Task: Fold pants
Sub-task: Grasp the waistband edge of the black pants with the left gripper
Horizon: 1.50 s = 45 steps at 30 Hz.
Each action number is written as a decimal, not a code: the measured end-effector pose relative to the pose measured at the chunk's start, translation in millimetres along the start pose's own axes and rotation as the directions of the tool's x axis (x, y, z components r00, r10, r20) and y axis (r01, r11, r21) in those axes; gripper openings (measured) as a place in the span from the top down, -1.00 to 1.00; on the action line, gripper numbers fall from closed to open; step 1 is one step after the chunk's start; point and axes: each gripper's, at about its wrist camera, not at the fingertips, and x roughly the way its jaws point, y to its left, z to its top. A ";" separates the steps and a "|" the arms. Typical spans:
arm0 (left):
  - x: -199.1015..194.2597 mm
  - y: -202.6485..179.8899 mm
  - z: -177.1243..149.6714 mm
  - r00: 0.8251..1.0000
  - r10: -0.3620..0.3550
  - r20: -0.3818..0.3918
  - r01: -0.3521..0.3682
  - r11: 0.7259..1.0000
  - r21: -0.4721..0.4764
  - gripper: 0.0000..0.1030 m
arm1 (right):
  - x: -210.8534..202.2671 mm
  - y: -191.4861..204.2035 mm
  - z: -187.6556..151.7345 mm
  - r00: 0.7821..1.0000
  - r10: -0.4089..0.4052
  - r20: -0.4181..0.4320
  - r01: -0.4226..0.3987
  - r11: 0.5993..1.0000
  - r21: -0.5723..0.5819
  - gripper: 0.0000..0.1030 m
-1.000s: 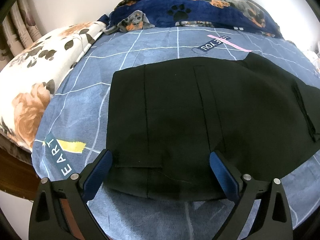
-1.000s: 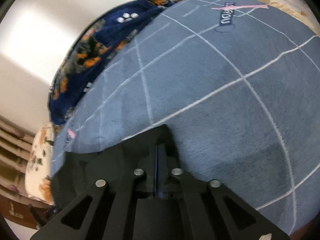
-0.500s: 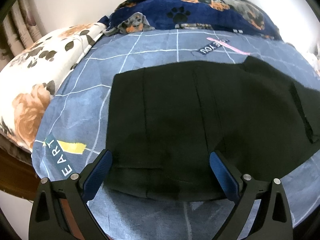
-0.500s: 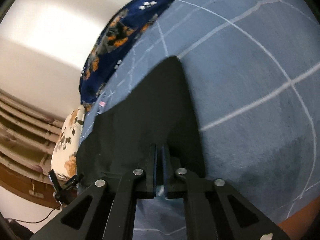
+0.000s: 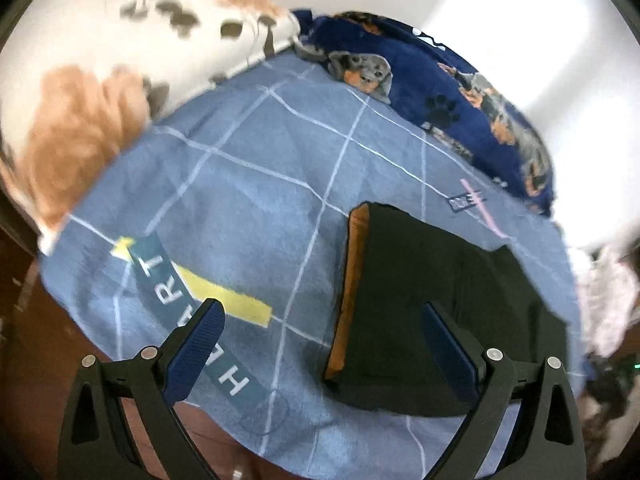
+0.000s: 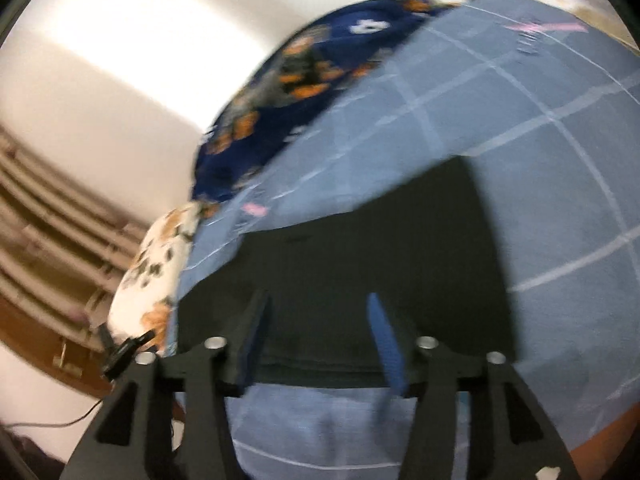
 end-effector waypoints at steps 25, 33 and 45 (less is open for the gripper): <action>52.3 8.0 -30.8 0.827 -0.492 -0.274 0.458 0.871 -0.179 -0.87 | 74.4 29.5 -42.7 0.978 0.089 -0.188 -0.079 0.995 0.060 -0.44; 37.0 -11.2 -11.2 0.869 -0.442 -0.222 0.435 0.897 -0.084 -0.87 | 75.3 20.9 -44.9 0.978 0.096 -0.185 -0.076 0.991 0.111 -0.52; 53.5 -1.4 -35.5 0.840 -0.452 -0.301 0.399 0.889 -0.224 -0.87 | 78.5 12.6 -45.6 0.978 0.103 -0.183 -0.075 0.985 0.157 -0.61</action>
